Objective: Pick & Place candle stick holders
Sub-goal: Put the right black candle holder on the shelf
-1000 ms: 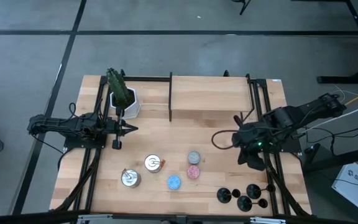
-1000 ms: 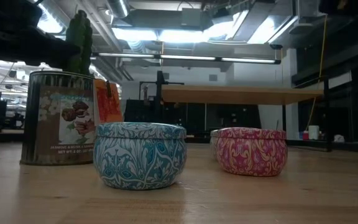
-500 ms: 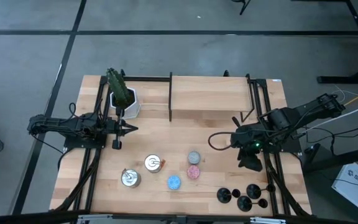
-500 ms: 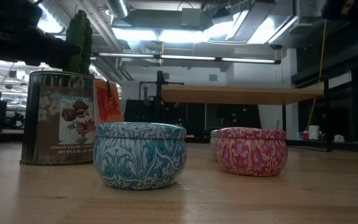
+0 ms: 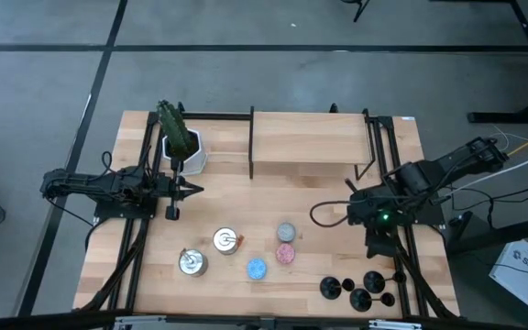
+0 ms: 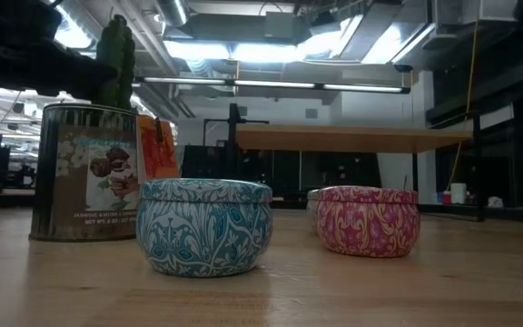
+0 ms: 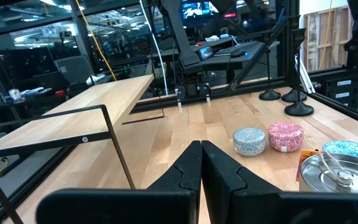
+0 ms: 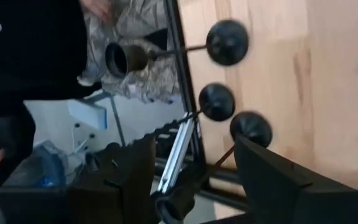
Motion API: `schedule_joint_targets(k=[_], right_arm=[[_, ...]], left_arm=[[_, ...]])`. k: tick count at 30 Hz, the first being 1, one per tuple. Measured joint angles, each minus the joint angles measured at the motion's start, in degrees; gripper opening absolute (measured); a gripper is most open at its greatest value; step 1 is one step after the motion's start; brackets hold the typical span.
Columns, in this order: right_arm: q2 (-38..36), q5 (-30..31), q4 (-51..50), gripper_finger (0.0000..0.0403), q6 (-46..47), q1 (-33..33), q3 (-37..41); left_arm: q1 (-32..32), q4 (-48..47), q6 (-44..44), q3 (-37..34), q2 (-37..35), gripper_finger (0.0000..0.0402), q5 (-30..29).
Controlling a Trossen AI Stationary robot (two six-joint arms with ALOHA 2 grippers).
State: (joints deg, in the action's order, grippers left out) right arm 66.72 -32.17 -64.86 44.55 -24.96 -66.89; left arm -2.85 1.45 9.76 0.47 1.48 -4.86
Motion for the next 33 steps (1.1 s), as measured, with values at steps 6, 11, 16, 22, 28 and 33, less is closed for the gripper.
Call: schedule_joint_targets(k=[6, 11, 16, 22, 28, 33], right_arm=[[0.00, -0.01, -0.11, 0.0222, 2.44, -3.56, 0.00], [-0.02, 2.70, -0.66, 0.0222, 4.16, -7.74, 0.01], [-0.02, 5.32, -0.54, 0.0222, 6.06, -11.31, 0.01], [-0.04, 6.86, -0.52, 0.0222, 6.05, -13.48, 0.02], [-0.04, 7.21, -0.48, 0.0222, 6.04, -13.82, 0.00], [-0.04, 9.80, 0.34, 0.0222, 6.03, -13.84, 0.02]], left_arm=[[-0.01, 0.00, 0.00, 0.01, 0.00, 0.0004, -0.01], [0.00, 0.00, 0.00, 0.02, 0.00, 0.0004, -0.02], [0.01, 0.00, 0.00, 0.02, -0.01, 0.0004, -0.02], [0.00, 0.01, 0.00, 0.02, 0.01, 0.0004, -0.01], [0.00, 0.00, 0.00, 0.02, -0.01, 0.0004, -0.01], [0.01, 0.00, 0.00, 0.00, 0.01, 0.0004, -0.02]])
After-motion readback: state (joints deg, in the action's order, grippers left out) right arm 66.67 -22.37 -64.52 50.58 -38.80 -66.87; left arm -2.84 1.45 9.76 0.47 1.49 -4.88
